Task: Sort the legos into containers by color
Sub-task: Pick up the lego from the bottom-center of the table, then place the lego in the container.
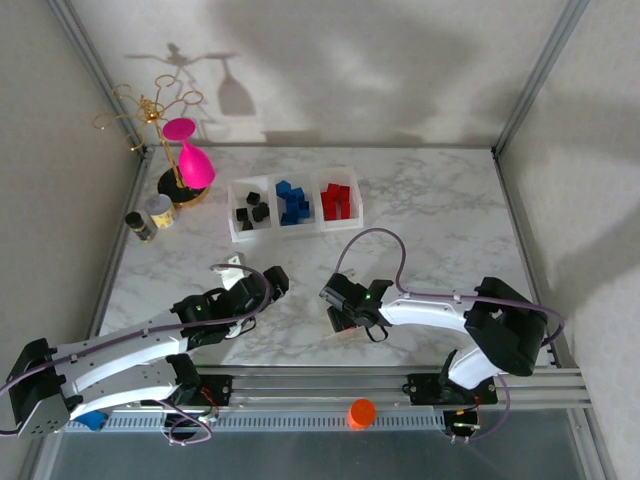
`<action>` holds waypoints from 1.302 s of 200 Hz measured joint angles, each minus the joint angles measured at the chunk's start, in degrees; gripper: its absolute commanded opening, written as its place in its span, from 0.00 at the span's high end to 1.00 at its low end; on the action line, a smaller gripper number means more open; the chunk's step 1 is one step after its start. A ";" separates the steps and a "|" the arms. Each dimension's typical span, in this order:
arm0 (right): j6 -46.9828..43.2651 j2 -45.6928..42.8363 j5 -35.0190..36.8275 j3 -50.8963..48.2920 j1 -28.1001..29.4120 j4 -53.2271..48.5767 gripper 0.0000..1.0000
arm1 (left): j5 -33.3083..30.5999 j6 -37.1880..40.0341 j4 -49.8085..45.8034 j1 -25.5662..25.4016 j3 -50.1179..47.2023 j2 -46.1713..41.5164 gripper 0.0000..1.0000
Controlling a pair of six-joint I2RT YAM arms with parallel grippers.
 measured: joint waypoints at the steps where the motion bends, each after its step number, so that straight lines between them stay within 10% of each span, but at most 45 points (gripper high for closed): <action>1: 0.02 0.04 0.02 0.02 -0.02 0.02 0.29 | -0.02 0.00 0.00 0.00 0.00 0.00 0.00; 142: 0.02 1.62 -1.81 0.68 -0.15 1.68 0.86 | -1.22 0.26 -0.22 0.00 0.42 1.09 0.00; 260: -9.27 7.58 -2.19 24.74 -17.86 9.27 0.89 | -5.97 6.56 -1.16 3.76 8.59 1.07 0.00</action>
